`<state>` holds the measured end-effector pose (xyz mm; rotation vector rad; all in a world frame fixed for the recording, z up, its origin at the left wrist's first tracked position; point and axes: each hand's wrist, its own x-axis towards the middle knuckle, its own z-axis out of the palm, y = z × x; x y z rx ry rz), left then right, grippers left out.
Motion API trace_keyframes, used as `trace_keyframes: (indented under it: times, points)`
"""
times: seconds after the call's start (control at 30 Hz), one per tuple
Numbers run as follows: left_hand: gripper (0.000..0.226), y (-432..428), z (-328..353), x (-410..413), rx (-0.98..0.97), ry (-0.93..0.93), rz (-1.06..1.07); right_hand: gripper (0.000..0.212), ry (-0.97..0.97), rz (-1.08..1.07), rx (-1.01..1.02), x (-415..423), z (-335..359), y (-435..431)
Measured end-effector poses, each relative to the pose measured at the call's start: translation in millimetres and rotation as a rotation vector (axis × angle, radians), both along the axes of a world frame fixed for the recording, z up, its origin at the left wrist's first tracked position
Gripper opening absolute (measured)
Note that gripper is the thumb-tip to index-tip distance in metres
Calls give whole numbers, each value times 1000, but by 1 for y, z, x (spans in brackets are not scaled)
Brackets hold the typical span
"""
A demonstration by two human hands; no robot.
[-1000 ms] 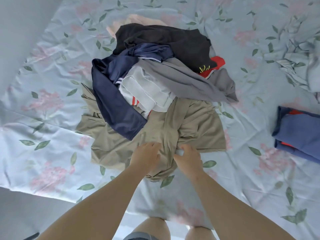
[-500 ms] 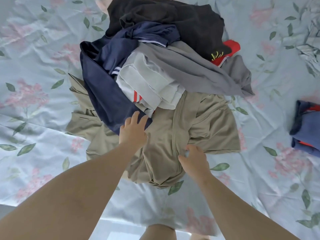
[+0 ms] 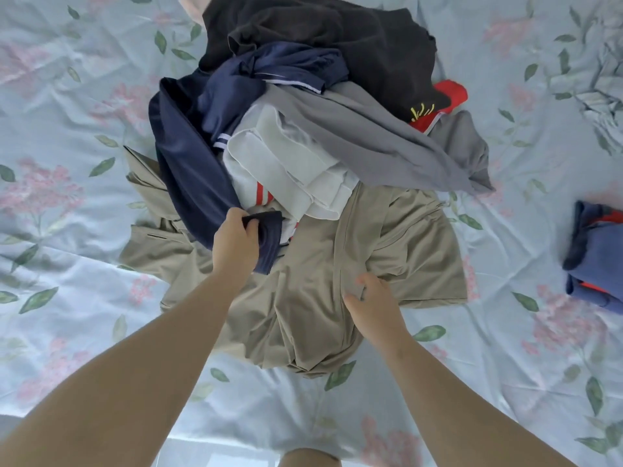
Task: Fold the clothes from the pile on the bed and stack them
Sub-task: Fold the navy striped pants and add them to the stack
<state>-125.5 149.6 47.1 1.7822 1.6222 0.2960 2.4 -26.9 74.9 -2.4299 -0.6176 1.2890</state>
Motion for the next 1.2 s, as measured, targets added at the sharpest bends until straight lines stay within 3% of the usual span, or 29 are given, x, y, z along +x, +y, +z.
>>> trace_keyframes:
  times: [0.1, 0.23, 0.37, 0.47, 0.53, 0.63, 0.73, 0.87, 1.0, 1.1, 1.2]
  points:
    - [16, -7, 36, -5, 10, -220, 260, 35, 22, -64, 113, 3, 24, 5]
    - [18, -10, 80, -8, -154, -611, 547, 35, 69, -185, 259, 6, 65, 11]
    - [17, -29, 127, 7, -345, -903, 601, 41, 389, -475, 358, 11, 109, 13]
    - [15, -42, 150, 24, -644, -1019, 565, 43, 664, -570, 411, 15, 144, 9]
    - [27, -55, 160, 34, -854, -1010, 548, 46, 787, -535, 444, 18, 163, 4]
    - [27, -83, 176, 48, -919, -960, 415, 34, 899, -546, 574, 22, 184, -5]
    - [24, -108, 198, 54, -852, -911, 303, 13, 805, -513, 651, 28, 191, -16]
    - [17, -129, 212, 52, -743, -802, 165, 12, 728, -545, 592, 38, 187, -28]
    - [19, -152, 218, 49, -815, -733, -22, 23, 750, -487, 526, 46, 195, -38]
    - [19, -165, 222, 43, -856, -685, -167, 19, 636, -371, 411, 48, 195, -39]
    - [21, -166, 226, 30, -898, -627, -202, 23, 645, -386, 456, 46, 191, -37]
